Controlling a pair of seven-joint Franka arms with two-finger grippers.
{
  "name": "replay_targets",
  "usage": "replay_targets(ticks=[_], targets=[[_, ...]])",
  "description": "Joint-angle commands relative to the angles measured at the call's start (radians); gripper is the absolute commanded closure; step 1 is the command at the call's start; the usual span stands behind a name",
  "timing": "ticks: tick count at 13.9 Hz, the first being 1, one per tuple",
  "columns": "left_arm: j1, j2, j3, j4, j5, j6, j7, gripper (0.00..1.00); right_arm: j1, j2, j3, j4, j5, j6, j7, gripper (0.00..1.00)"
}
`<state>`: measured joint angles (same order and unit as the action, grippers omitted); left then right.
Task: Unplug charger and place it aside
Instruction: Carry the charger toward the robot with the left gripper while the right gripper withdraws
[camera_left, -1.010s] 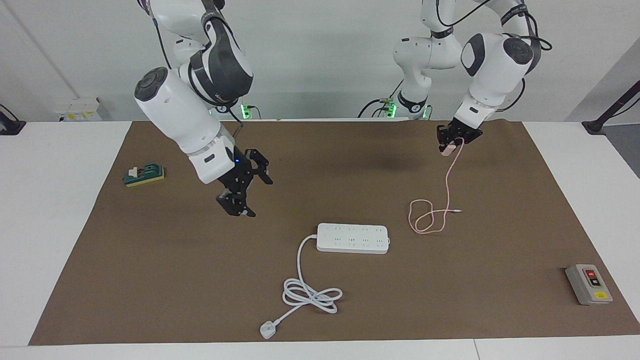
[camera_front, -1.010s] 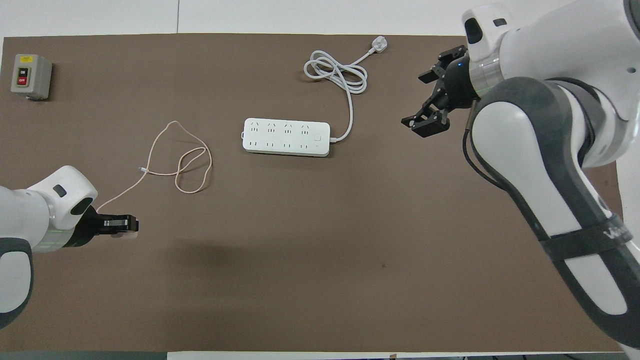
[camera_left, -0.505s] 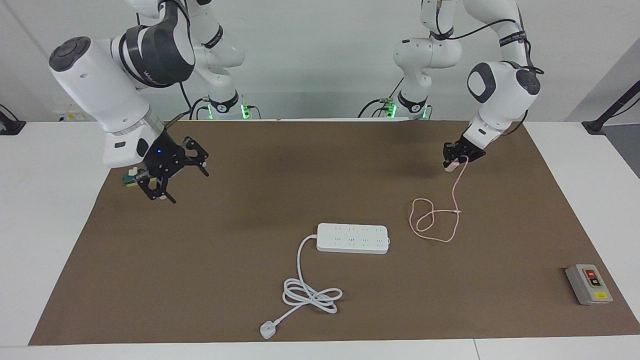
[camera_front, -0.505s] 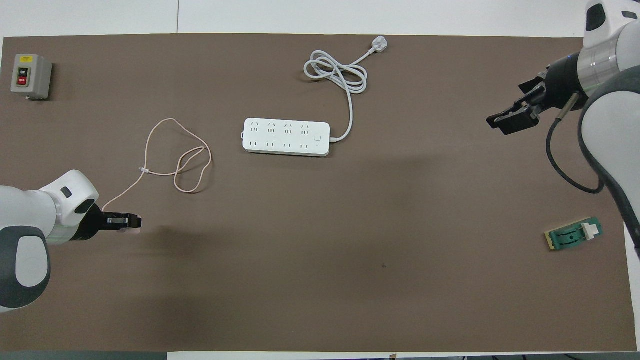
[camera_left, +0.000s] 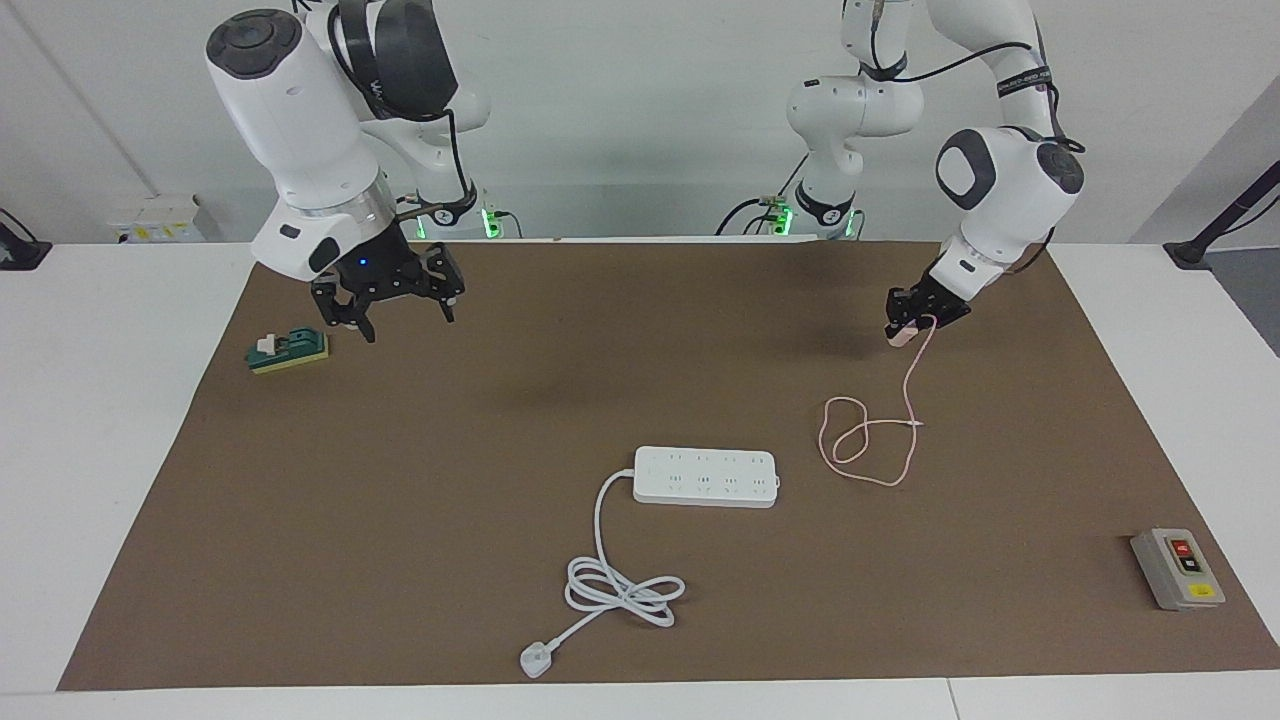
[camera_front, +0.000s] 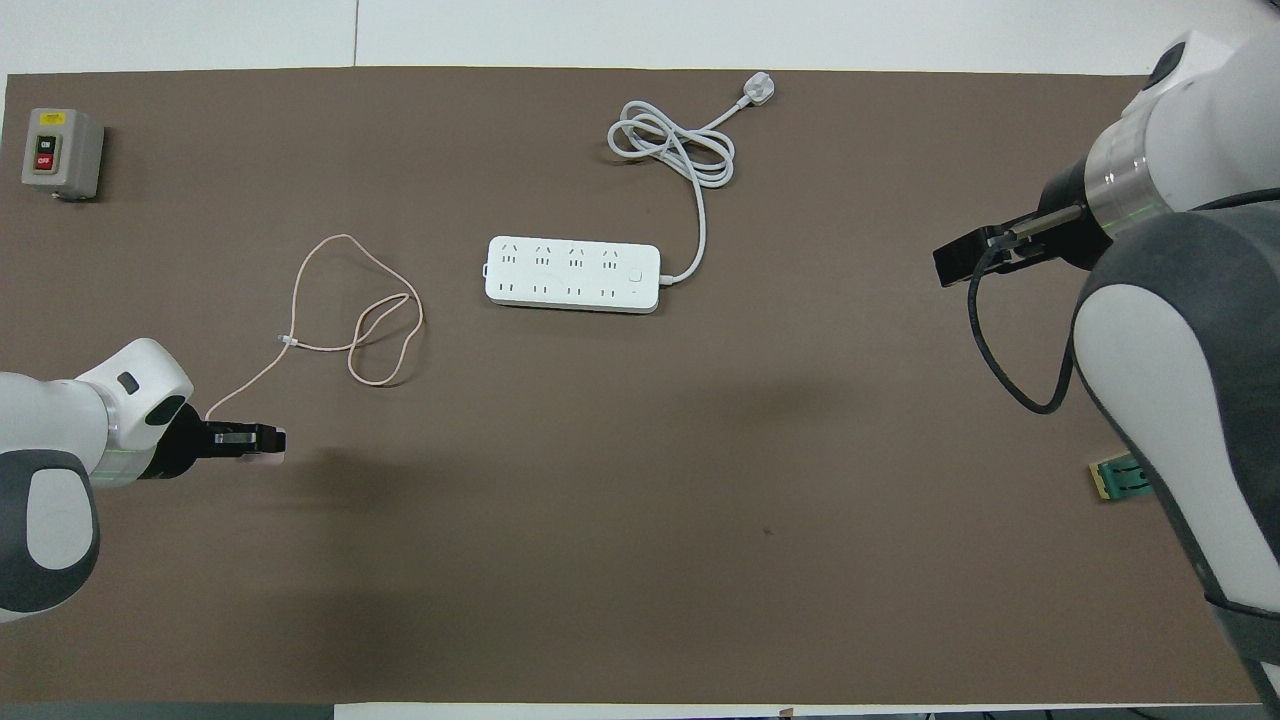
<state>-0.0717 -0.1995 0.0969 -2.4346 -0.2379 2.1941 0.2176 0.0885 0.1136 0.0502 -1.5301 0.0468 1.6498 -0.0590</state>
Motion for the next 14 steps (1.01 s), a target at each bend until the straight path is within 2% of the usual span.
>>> replay_targets(ticks=[1,6,7,9,10,12,14], targets=[[0.006,0.035,-0.006,-0.003,-0.034,0.056,0.026,0.51,-0.007,-0.051,-0.067,-0.028,-0.005,-0.005,0.019,0.0],[0.001,0.094,-0.008,-0.004,-0.034,0.147,0.032,0.5,-0.023,-0.08,-0.17,0.016,-0.01,-0.151,0.01,0.0],[0.001,0.094,-0.006,-0.003,-0.034,0.141,0.032,0.45,-0.023,-0.08,-0.173,0.022,-0.013,-0.18,0.01,0.0],[0.004,0.08,-0.006,0.021,-0.034,0.06,0.034,0.1,-0.023,-0.092,-0.168,0.016,-0.025,-0.179,0.007,0.0],[0.013,0.081,-0.006,0.076,-0.034,-0.047,0.035,0.01,-0.023,-0.094,-0.165,0.013,-0.03,-0.179,0.004,0.0],[0.039,0.095,-0.003,0.193,-0.031,-0.207,0.035,0.0,-0.016,-0.091,-0.15,0.015,-0.06,-0.16,0.002,0.0],[0.061,0.078,-0.003,0.224,-0.023,-0.267,0.035,0.0,-0.013,-0.074,-0.142,0.025,-0.045,-0.142,0.002,0.0]])
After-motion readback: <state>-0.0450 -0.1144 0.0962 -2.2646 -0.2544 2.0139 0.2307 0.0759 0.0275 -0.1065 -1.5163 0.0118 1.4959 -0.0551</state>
